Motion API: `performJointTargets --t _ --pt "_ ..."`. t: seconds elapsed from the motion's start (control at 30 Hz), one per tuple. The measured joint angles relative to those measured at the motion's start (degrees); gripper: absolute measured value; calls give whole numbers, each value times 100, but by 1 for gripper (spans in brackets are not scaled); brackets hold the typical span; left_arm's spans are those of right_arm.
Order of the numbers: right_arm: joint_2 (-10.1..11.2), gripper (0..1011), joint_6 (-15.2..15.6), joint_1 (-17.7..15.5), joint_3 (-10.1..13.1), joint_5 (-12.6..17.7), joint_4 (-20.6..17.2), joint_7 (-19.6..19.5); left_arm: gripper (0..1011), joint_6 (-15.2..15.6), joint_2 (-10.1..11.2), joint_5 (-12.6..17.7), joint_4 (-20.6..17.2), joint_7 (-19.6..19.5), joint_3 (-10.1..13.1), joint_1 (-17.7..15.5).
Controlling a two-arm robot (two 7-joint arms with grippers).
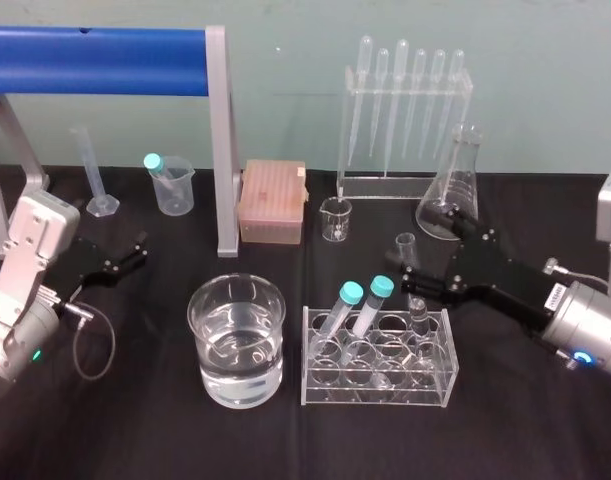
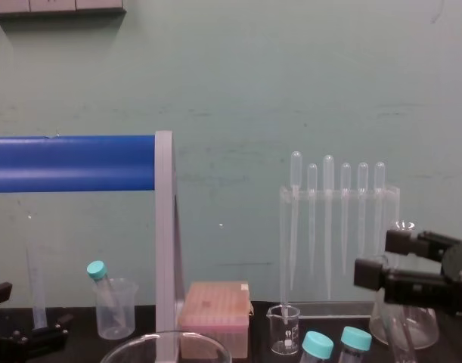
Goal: Hold the test tube with one hand and immerse one end into the beaker, then return it to the test tube rack.
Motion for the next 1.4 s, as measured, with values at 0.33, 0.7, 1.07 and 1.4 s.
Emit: performJointTargets --t 0.33,0.7,1.07,1.4 --pt "-64 1000 172 32 -133 -112 92 -18 1000 0 0 0 0 0 0 0" --pt "-150 1000 258 87 -165 -133 186 -92 1000 0 0 0 0 0 0 0" --pt "-185 1000 287 92 -161 -120 198 -136 1000 0 0 0 0 0 0 0" --pt "-183 1000 286 87 -157 -116 195 -136 1000 0 0 0 0 0 0 0"
